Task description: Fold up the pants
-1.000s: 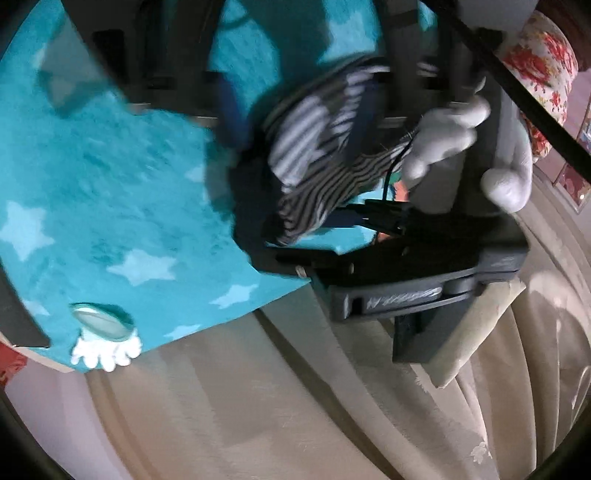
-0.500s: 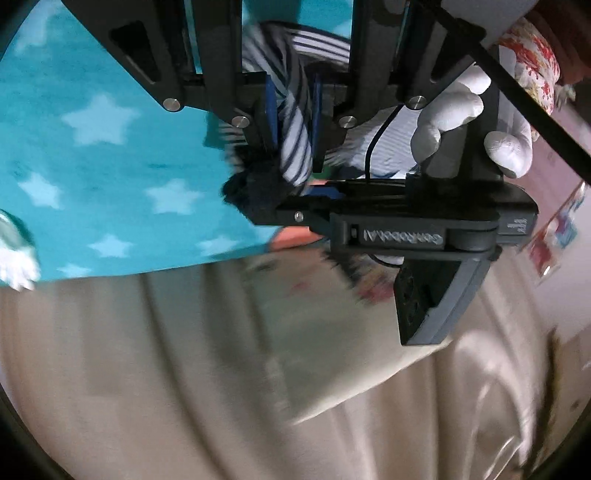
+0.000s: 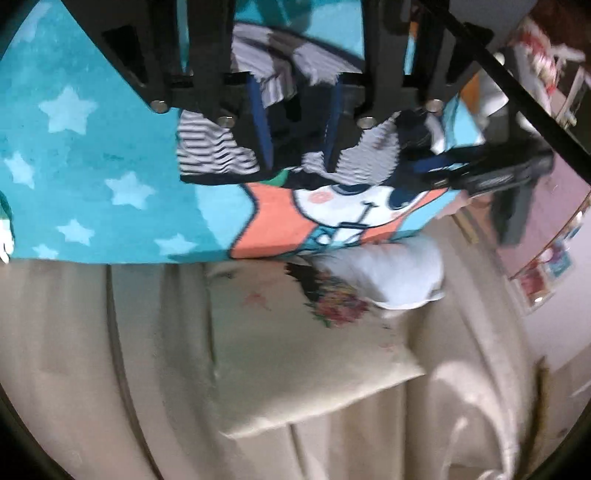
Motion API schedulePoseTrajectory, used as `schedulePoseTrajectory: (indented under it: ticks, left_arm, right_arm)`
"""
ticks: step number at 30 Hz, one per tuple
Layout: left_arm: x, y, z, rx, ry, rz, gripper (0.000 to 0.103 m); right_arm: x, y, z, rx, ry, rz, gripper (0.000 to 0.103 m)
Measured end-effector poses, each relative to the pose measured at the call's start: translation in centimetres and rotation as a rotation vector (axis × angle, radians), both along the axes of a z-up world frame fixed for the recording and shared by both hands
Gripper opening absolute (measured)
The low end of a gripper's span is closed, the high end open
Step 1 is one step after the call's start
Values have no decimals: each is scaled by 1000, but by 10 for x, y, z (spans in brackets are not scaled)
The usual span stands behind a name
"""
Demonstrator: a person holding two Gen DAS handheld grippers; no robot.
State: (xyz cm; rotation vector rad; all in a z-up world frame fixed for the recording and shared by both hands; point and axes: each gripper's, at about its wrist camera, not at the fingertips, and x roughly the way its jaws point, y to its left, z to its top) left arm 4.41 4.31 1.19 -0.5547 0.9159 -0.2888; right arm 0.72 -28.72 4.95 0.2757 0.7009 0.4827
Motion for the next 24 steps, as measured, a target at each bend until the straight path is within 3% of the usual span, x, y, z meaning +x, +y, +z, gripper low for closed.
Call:
schedulePoseTrajectory:
  ticks: [3,6,7,10,12,14,18,24]
  left_arm:
    - [-4,23,0,-13,-11,54,73]
    - [-8,42,-1,-7,-25,121,77]
    - [-8,51,-4,-10,-23,150,79]
    - [-6,70,-14,-27,3,206,79]
    - [-3,79,-24,-62,30,213,79]
    - [2,80,-34,-103,55,195,80]
    - [8,74,-43,-145,92,129,86]
    - [17,69,-45,-226,117,15,91]
  right_arm:
    - [24,18,-21,12,98,10,27]
    - [39,44,-58,-42,223,38,27]
    - [42,49,-62,-65,225,32,27]
    - [30,53,-45,-90,156,-2,27]
    - [18,60,-28,-84,83,30,37]
    - [6,82,-15,-98,29,109,67]
    - [-4,147,-20,-156,1,300,69]
    - [-12,214,-46,-266,0,428,69]
